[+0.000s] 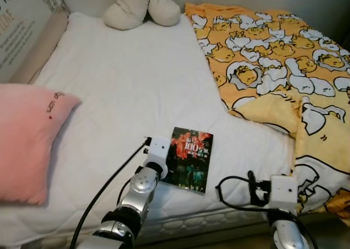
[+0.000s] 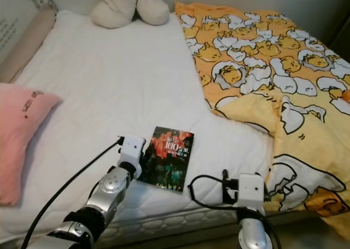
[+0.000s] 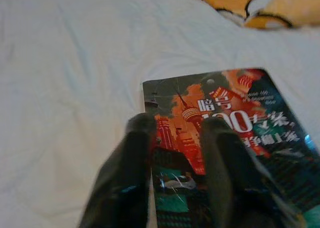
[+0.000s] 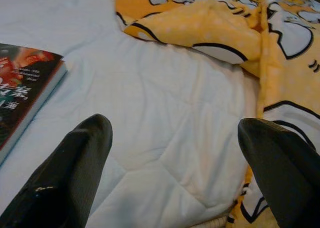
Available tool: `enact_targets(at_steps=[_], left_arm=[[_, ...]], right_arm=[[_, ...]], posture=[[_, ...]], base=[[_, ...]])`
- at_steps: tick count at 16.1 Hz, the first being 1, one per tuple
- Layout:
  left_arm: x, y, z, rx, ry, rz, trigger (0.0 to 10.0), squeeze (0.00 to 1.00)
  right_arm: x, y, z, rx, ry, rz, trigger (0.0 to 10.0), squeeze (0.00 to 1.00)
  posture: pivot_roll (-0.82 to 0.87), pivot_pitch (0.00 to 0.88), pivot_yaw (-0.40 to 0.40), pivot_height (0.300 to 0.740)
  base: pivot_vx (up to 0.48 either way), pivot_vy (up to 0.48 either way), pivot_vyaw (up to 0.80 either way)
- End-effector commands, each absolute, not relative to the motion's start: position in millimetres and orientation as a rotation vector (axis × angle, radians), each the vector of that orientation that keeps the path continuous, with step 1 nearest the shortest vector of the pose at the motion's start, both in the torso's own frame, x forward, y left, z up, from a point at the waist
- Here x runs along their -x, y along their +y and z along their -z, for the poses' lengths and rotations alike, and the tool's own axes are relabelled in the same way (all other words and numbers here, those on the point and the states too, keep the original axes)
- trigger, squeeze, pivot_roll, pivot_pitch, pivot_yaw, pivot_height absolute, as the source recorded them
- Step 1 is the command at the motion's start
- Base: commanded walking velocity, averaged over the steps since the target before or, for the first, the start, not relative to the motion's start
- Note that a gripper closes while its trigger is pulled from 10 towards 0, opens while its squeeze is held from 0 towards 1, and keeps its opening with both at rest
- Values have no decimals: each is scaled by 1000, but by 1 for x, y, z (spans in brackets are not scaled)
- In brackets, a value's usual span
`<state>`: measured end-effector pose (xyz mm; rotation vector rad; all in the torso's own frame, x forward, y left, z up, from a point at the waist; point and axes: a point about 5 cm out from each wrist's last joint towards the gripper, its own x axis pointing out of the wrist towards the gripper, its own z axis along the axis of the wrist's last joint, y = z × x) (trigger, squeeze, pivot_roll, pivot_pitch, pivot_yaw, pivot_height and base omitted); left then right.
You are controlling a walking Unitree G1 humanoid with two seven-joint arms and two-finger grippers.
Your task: Clean up the room
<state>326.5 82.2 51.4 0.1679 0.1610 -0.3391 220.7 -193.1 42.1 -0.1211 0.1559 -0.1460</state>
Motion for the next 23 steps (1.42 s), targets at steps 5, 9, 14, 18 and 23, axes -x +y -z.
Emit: enact_targets(at_steps=[5, 9, 14, 18, 23], left_arm=[[-330, 104, -39, -174, 310, 197, 10000, 1000], [-328, 102, -36, -25, 345, 248, 10000, 1000], [-332, 93, -47, -26, 254, 289, 10000, 1000], [-320, 89, -31, -74, 330, 326, 10000, 1000], [-329, 82, -38, 42, 376, 318, 10000, 0]], right_arm=[[-214, -191, -34, 175, 190, 68, 10000, 0], [-210, -186, -31, 191, 192, 10, 10000, 0], [-208, -186, -29, 169, 192, -1, 10000, 0], [-203, -184, -27, 165, 196, -18, 10000, 0], [-178, -185, -18, 98, 254, -36, 10000, 0]], posture=[[-3, 100, -46, 740], [1, 85, -50, 740], [9, 70, -46, 740], [5, 86, -45, 740], [-34, 161, -43, 740]], base=[[0, 0, -126], [0, 0, 0], [0, 0, 0], [0, 0, 0], [0, 0, 0]])
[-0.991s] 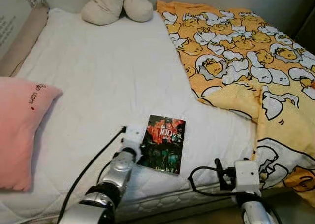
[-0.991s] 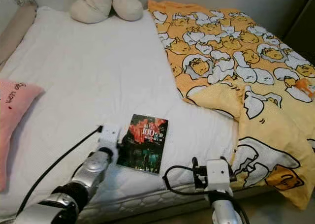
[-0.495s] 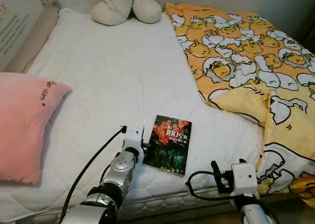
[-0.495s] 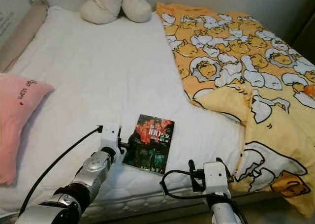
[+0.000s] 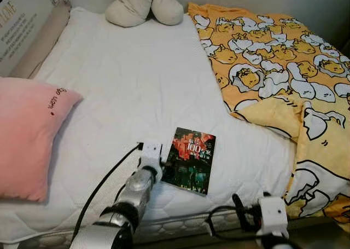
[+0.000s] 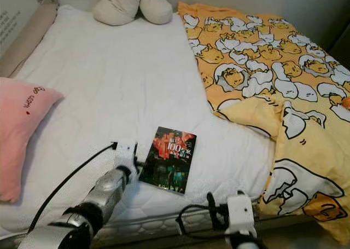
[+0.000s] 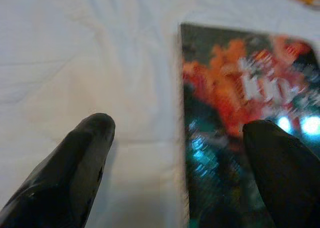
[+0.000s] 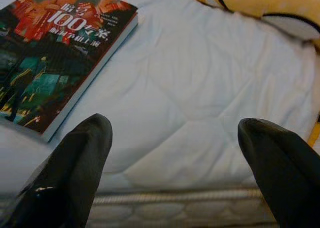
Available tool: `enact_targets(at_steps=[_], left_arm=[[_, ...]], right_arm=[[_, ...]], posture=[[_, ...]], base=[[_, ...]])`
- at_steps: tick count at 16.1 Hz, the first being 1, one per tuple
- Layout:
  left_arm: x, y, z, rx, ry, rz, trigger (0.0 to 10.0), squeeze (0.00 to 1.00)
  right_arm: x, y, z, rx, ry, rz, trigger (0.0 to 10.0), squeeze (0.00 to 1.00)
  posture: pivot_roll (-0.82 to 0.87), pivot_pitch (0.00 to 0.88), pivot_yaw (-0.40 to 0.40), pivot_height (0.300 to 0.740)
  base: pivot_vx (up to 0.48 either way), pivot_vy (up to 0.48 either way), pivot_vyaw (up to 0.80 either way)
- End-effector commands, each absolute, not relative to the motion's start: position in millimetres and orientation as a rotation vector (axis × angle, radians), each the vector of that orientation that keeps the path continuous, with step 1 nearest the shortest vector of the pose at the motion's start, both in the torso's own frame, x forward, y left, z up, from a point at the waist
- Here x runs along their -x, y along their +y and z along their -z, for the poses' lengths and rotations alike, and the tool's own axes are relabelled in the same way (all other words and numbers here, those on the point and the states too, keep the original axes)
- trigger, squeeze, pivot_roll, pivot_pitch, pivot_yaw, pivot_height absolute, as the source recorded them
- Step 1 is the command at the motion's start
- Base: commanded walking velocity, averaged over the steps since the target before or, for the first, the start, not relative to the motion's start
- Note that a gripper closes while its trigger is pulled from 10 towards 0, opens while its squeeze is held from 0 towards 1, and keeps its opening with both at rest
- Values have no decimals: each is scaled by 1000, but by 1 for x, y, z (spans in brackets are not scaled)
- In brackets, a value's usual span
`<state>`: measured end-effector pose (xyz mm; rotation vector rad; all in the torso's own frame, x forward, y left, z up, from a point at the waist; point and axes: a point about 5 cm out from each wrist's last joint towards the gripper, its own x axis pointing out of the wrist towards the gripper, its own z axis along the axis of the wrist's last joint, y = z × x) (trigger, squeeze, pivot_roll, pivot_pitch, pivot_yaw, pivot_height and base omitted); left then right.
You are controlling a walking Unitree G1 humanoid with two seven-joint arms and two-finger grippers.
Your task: Clean up the room
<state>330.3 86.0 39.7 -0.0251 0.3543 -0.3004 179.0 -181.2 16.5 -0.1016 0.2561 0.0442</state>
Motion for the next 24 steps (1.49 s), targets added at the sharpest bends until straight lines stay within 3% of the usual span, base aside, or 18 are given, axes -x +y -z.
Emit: enact_targets(at_steps=[1, 10, 15, 16, 17, 24], left_arm=[[-329, 78, -39, 33, 378, 334, 10000, 0], [-323, 73, -32, -45, 385, 294, 10000, 0], [-317, 77, -23, -40, 445, 269, 10000, 0], [-312, 78, -16, -32, 493, 287, 4588, 0], [-309, 79, -11, -42, 528, 301, 0, 0], [-307, 94, -4, 118, 626, 250, 0, 0]], right_arm=[[-173, -183, -18, 102, 263, -38, 10000, 0], [-140, -184, -32, 139, 286, -58, 10000, 0], [-130, -182, -32, 148, 328, -87, 10000, 0], [-133, -182, -32, 147, 329, -89, 10000, 0], [-135, -182, -33, 146, 329, -89, 10000, 0], [-140, -180, -32, 143, 335, -86, 10000, 0]], posture=[[-44, 174, -40, 740], [-132, 308, -84, 740], [-124, 327, -98, 740], [-120, 327, -96, 740], [-118, 328, -96, 740], [-118, 321, -89, 740]], base=[[0, 0, 0], [0, 0, 0], [0, 0, 0], [0, 0, 0], [0, 0, 0], [0, 0, 0]])
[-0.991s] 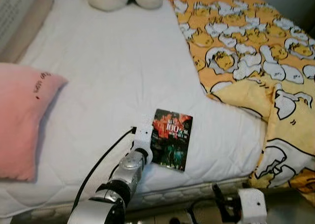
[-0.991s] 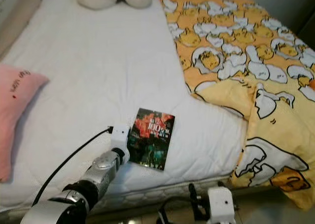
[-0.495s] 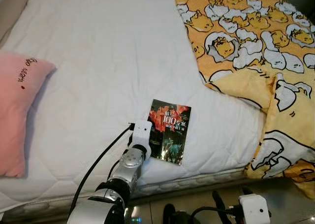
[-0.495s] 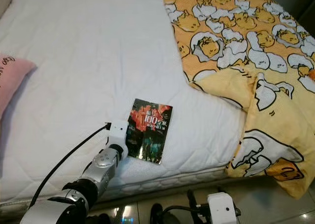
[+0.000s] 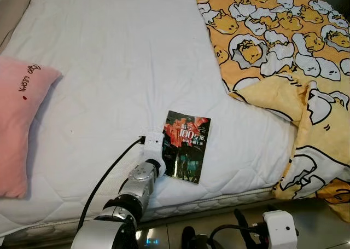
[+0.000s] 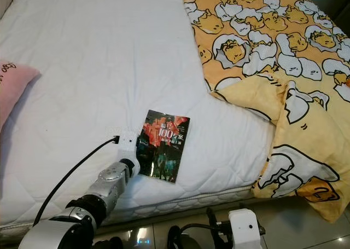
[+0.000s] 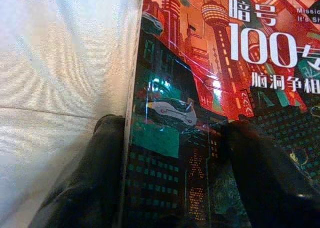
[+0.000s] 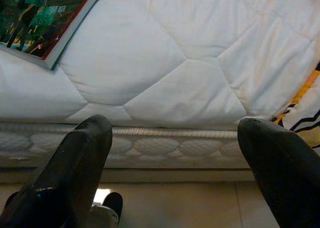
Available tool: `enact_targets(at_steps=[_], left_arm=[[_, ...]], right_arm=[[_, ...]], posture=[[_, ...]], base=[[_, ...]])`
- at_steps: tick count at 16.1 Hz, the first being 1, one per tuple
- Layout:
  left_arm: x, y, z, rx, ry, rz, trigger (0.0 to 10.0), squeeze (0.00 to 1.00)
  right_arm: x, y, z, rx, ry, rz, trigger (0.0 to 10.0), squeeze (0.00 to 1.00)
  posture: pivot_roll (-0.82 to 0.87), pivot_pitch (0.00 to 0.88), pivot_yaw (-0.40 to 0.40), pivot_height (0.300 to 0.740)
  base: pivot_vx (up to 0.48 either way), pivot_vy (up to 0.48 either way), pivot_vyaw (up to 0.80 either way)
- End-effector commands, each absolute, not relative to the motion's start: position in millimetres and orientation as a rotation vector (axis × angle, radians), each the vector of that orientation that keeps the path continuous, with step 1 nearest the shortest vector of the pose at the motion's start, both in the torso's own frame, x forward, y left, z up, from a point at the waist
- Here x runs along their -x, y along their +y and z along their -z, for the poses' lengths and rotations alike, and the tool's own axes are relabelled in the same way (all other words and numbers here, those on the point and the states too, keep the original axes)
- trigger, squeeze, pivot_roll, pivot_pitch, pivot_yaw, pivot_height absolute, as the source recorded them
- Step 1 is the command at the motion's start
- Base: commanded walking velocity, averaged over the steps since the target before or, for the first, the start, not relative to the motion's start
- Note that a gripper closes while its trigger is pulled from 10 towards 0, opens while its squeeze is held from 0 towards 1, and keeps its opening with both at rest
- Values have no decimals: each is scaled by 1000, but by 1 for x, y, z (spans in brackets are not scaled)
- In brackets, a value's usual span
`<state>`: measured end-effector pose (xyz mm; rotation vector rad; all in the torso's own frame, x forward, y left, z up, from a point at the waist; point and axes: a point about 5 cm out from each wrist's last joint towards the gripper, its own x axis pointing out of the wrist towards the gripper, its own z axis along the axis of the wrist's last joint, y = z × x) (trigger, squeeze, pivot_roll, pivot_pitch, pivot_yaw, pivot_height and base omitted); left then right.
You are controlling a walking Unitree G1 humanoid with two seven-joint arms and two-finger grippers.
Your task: Clean up the room
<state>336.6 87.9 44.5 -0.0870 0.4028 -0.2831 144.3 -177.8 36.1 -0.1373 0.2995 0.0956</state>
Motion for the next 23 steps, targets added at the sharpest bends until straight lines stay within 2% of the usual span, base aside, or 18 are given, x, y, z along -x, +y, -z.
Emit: enact_targets(at_steps=[1, 5, 8, 14, 17, 23], left_arm=[[-308, 95, -5, 140, 622, 246, 0, 0], [-310, 95, -8, 187, 626, 265, 0, 0], [-310, 89, -9, 131, 629, 328, 0, 0], [-312, 89, -13, 326, 606, 347, 0, 0], [-314, 90, -15, 317, 596, 343, 0, 0], [-321, 88, -25, 327, 556, 371, 0, 0]], right_arm=[[-141, -180, -32, 143, 335, -84, 10000, 0], [-147, -179, -32, 144, 324, -80, 10000, 0], [-148, -179, -32, 144, 324, -80, 10000, 0], [-149, -181, -33, 145, 323, -65, 10000, 0], [-150, -181, -32, 144, 325, -64, 10000, 0], [-186, -175, -31, 132, 263, -62, 10000, 0]], posture=[[-117, 316, -87, 740], [-109, 305, -80, 740], [-108, 314, -81, 740], [-124, 307, -74, 740], [-116, 299, -73, 740], [-71, 196, -30, 740]], base=[[0, 0, 0], [0, 0, 0], [0, 0, 0], [0, 0, 0], [0, 0, 0], [0, 0, 0]])
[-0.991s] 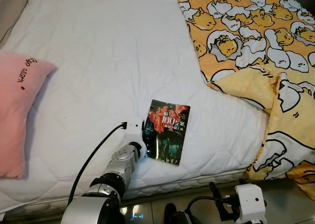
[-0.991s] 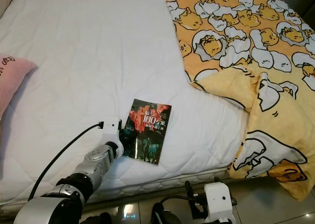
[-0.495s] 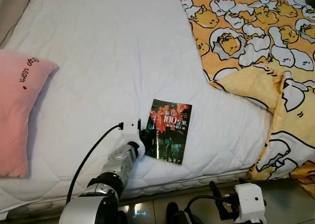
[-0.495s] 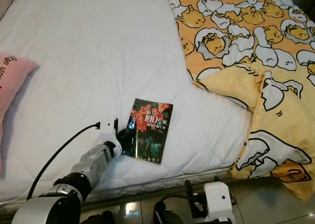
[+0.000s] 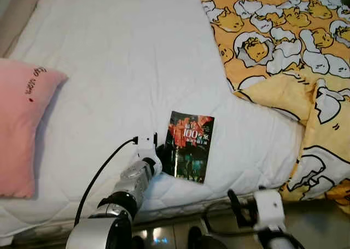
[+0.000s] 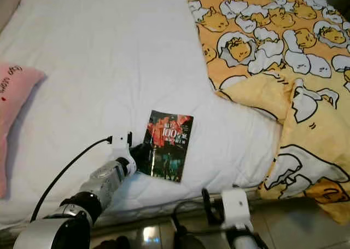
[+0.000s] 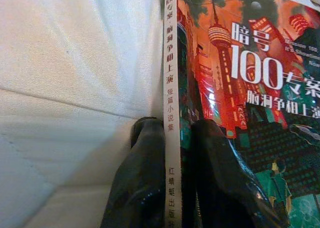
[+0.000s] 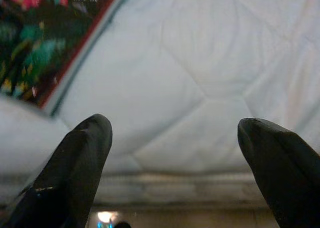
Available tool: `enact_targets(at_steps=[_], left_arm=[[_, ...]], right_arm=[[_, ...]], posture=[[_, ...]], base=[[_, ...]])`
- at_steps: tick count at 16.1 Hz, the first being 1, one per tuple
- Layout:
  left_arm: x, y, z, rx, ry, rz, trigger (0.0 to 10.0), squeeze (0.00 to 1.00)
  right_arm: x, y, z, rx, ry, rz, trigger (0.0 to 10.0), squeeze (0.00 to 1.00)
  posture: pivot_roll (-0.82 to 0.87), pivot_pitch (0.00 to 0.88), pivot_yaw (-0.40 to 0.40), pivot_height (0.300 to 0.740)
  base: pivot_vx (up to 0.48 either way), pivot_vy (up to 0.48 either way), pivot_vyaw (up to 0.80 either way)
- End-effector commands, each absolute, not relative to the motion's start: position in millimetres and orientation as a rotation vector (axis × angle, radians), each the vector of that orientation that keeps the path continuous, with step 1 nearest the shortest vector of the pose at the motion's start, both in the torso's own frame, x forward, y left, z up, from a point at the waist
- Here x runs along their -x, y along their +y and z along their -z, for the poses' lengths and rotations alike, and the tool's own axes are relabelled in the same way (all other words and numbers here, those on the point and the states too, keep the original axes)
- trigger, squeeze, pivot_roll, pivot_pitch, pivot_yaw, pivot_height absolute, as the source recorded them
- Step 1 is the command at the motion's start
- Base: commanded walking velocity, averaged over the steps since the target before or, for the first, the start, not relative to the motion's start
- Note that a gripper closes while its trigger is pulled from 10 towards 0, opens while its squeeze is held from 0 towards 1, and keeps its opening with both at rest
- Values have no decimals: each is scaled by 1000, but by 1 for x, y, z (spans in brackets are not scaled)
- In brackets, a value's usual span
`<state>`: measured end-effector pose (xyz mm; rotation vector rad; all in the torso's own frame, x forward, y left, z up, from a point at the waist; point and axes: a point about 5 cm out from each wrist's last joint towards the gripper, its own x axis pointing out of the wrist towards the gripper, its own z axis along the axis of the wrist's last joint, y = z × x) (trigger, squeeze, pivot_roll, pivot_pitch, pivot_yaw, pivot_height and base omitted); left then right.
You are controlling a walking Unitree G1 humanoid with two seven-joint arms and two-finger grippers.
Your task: Clean up the room
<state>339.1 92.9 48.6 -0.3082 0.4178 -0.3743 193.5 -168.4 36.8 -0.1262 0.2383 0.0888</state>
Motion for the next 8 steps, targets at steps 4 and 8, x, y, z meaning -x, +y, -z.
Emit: enact_targets(at_steps=[4, 8], left_arm=[[-347, 86, -65, 409, 364, 462, 0, 0], [-355, 80, -93, 389, 197, 631, 0, 0]], right_arm=[[-224, -178, -41, 125, 179, -22, 10000, 0], [-250, -184, -54, 109, 100, 26, 10000, 0]], posture=[[-12, 43, 26, 740], [33, 0, 51, 740]], base=[[0, 0, 0], [0, 0, 0]])
